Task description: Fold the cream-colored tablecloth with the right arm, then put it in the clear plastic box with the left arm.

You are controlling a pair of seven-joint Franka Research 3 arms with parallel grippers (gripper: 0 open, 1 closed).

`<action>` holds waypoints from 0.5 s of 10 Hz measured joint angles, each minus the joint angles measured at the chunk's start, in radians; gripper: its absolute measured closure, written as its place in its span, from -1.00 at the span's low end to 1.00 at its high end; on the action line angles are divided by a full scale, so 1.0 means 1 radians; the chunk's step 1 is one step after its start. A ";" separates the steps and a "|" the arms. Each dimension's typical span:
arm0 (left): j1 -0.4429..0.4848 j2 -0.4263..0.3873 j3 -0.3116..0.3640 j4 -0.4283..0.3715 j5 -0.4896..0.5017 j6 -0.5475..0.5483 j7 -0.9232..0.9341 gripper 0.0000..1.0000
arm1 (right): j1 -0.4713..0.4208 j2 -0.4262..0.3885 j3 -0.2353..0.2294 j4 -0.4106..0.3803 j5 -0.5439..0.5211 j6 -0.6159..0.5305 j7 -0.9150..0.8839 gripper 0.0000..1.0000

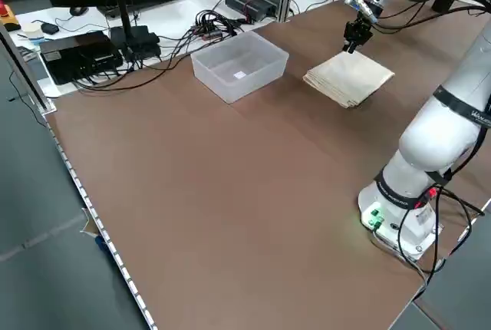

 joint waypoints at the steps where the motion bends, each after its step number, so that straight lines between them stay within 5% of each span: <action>1: 0.000 0.006 0.000 0.000 0.000 -0.002 0.001 -1.00 | -0.004 0.000 -0.011 0.005 -0.017 -0.038 0.000 0.31; 5: 0.000 0.025 -0.031 -0.047 -0.081 -0.010 -0.005 -0.91 | -0.098 -0.005 -0.042 0.020 -0.090 -0.105 -0.022 0.43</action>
